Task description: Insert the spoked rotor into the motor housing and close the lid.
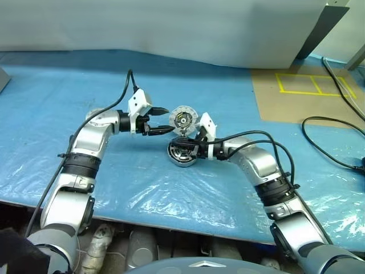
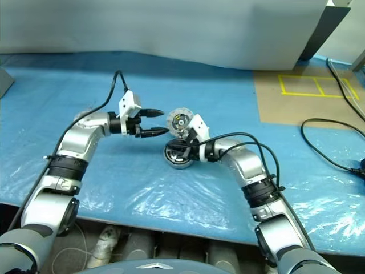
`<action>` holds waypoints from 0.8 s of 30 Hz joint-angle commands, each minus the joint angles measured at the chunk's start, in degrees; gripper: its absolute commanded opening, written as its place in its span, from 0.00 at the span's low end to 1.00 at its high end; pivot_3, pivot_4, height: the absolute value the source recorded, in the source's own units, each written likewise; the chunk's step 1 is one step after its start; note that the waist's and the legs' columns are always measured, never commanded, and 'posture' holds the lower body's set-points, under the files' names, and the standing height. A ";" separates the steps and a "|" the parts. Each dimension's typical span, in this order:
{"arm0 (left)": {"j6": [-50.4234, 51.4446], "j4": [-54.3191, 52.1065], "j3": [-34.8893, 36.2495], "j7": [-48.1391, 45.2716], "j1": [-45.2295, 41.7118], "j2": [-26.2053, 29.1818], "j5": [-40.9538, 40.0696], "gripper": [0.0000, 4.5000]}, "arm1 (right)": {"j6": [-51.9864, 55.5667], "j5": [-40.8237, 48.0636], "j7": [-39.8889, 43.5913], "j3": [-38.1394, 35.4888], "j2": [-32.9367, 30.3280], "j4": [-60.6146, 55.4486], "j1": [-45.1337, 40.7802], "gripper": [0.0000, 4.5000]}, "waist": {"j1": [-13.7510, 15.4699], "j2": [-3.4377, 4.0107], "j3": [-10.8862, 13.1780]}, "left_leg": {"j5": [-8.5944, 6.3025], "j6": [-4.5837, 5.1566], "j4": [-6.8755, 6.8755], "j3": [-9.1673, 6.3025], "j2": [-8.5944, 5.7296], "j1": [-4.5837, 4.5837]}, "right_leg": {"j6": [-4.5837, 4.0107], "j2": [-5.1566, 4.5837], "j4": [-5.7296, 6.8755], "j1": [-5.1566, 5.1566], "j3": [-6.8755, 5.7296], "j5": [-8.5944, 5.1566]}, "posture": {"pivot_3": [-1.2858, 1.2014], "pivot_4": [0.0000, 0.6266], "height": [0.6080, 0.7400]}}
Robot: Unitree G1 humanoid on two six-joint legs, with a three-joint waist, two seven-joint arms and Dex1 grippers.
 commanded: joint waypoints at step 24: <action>1.31 16.69 9.99 11.06 -7.84 -2.68 -5.60 0.79 | 13.85 13.66 -0.09 -14.59 -2.74 -17.72 3.23 0.00 | 0.18 -0.02 0.01 | 0.03 0.05 -0.20 0.00 -0.03 0.07 | 0.21 0.01 -0.13 0.06 -0.01 0.12 | 0.52 0.24 1.00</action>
